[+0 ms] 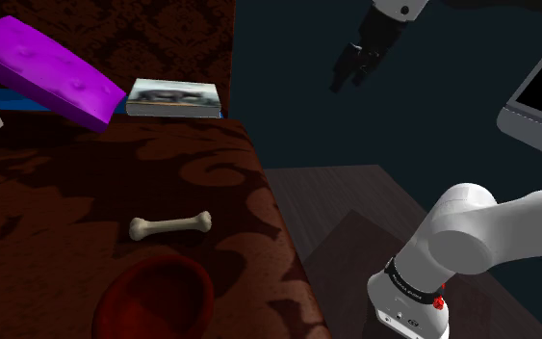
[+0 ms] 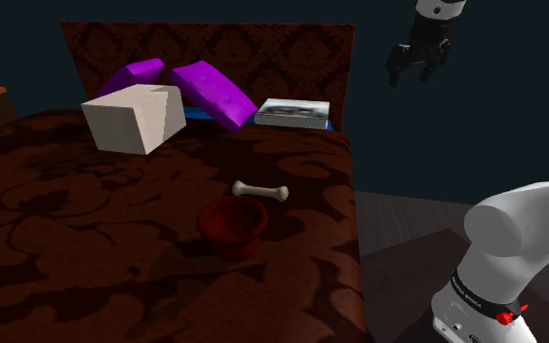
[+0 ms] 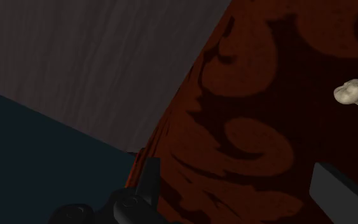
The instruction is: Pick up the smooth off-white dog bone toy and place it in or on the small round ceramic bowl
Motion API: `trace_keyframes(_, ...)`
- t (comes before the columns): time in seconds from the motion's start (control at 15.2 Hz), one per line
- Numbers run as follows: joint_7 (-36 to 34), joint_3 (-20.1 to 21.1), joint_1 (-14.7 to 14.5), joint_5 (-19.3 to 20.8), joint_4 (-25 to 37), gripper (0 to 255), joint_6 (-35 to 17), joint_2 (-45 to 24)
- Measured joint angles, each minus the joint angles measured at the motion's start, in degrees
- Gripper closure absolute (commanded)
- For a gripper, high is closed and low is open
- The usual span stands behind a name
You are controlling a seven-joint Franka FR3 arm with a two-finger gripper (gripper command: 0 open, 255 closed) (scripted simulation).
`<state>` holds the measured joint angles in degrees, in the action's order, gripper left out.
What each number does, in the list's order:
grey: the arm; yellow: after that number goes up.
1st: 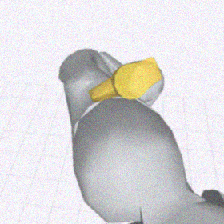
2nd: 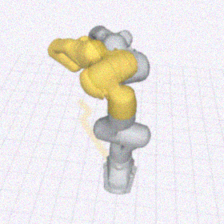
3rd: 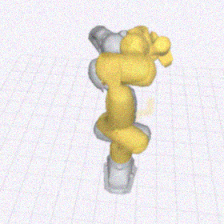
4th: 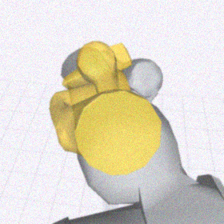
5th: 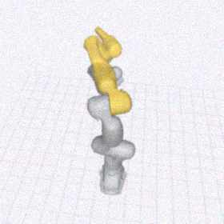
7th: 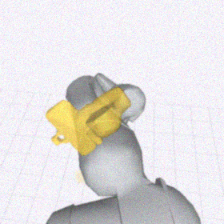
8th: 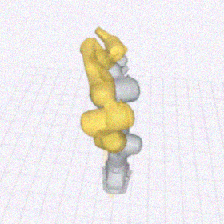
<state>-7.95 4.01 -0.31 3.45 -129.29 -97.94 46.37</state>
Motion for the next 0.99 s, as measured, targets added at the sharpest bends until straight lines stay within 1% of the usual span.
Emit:
trace_keyframes(0.13, 0.3, 0.1, -0.3, -0.1, -0.2, 0, -0.7, -0.6)
trace_keyframes(0.26, 1.4, 0.5, -1.2, -0.4, -0.8, 0, -3.0, -2.8)
trace_keyframes(0.59, 5.1, 1.3, -3.8, -1.0, -0.5, 0, -9.5, -10.8)
trace_keyframes(0.99, 9.8, 2.6, -6.7, -1.6, 0.6, 0, -16.0, -20.0)
